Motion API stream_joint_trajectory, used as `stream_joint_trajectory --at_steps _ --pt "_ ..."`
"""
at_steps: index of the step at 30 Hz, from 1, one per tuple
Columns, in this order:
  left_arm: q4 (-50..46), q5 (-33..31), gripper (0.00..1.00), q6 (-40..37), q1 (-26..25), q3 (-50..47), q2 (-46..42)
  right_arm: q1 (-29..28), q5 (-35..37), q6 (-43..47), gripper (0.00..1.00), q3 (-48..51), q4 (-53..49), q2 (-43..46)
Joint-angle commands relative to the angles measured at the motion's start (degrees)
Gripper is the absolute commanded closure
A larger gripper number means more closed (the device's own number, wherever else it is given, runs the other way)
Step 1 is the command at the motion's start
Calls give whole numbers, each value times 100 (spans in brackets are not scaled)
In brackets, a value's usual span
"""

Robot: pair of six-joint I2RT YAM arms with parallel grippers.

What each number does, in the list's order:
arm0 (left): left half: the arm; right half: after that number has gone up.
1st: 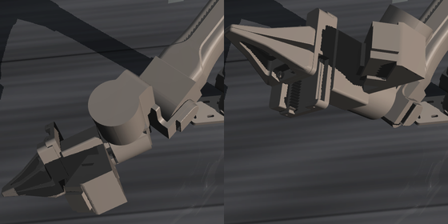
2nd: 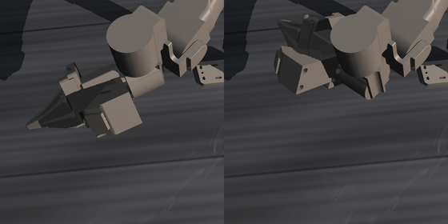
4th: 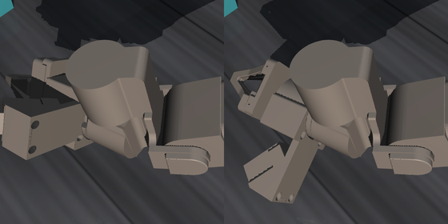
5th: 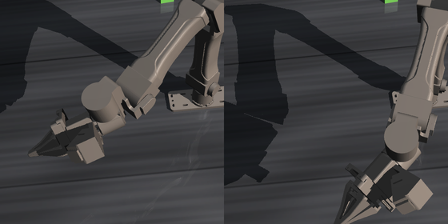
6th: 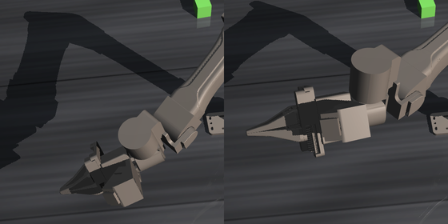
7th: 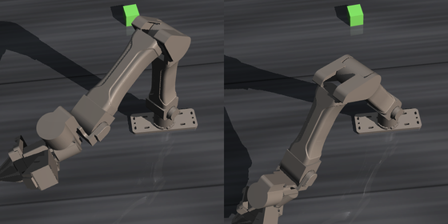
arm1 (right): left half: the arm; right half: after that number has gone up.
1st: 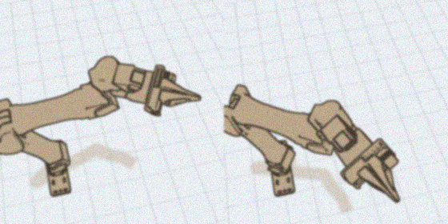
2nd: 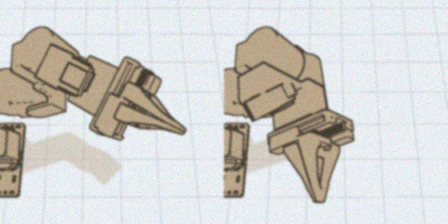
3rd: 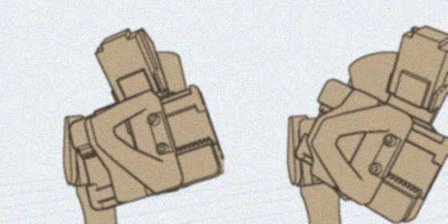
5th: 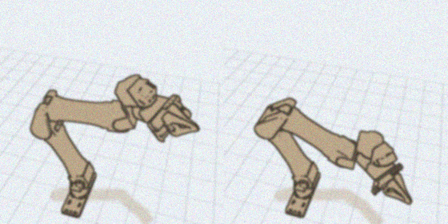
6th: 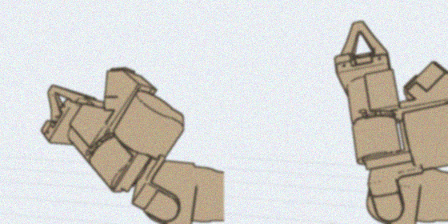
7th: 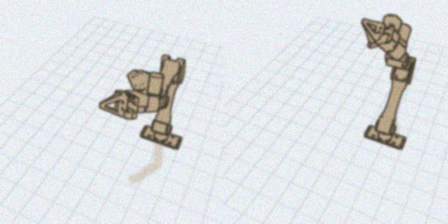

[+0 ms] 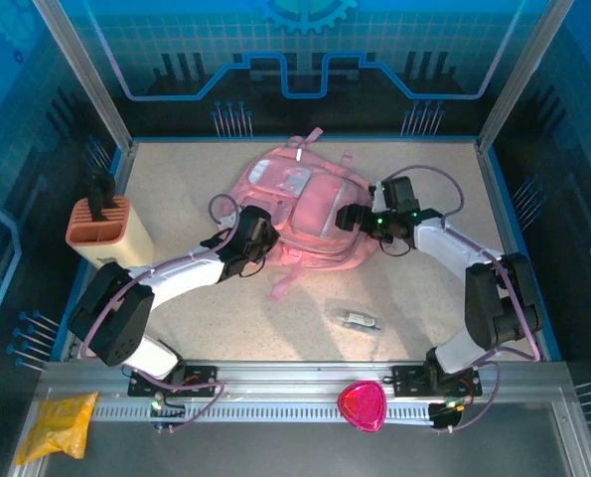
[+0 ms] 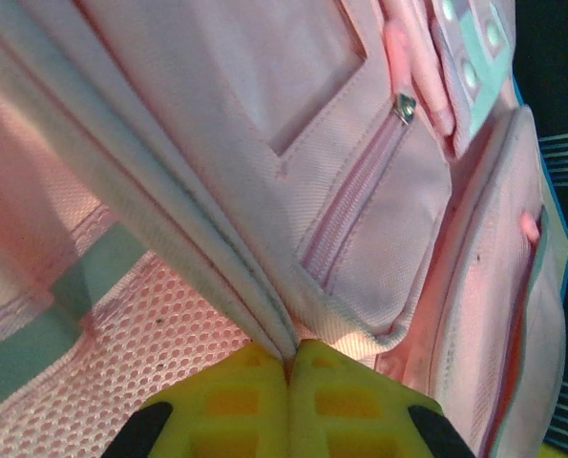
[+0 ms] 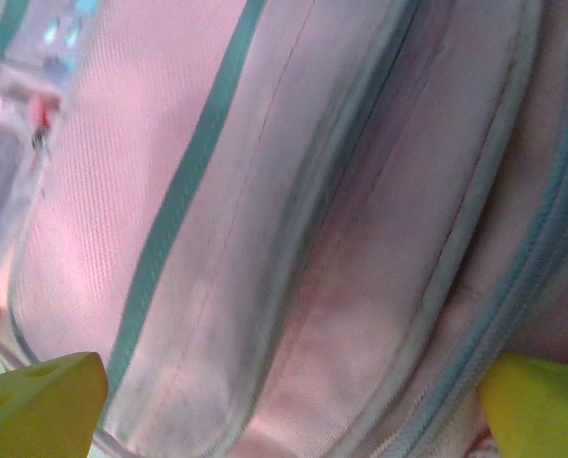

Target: Pack the student bag

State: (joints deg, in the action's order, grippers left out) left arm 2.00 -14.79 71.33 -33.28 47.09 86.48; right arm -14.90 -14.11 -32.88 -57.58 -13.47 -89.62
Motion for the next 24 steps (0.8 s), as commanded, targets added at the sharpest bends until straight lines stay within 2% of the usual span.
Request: stream_joint_trajectory --at_steps 1,5,9,12,16,20,24 --pt "-108 -140 100 286 -75 53 -248 66 26 73 0 -144 -323 180" --pt "-62 -338 100 366 -114 -82 -466 -339 636 309 0 180 -659 986" --pt "133 -300 100 413 -148 -173 -549 -942 652 506 0 361 -853 1424" --pt "156 -280 100 488 -190 -156 -529 -1553 721 614 3 346 -960 1341" --pt "439 -97 100 599 -217 -218 -457 -2167 758 532 16 402 -525 1170" --pt "605 -13 100 573 -270 -226 -452 -2798 1097 364 31 524 125 957" --pt "732 98 100 649 -285 -275 -421 -3086 1338 367 47 527 735 503"
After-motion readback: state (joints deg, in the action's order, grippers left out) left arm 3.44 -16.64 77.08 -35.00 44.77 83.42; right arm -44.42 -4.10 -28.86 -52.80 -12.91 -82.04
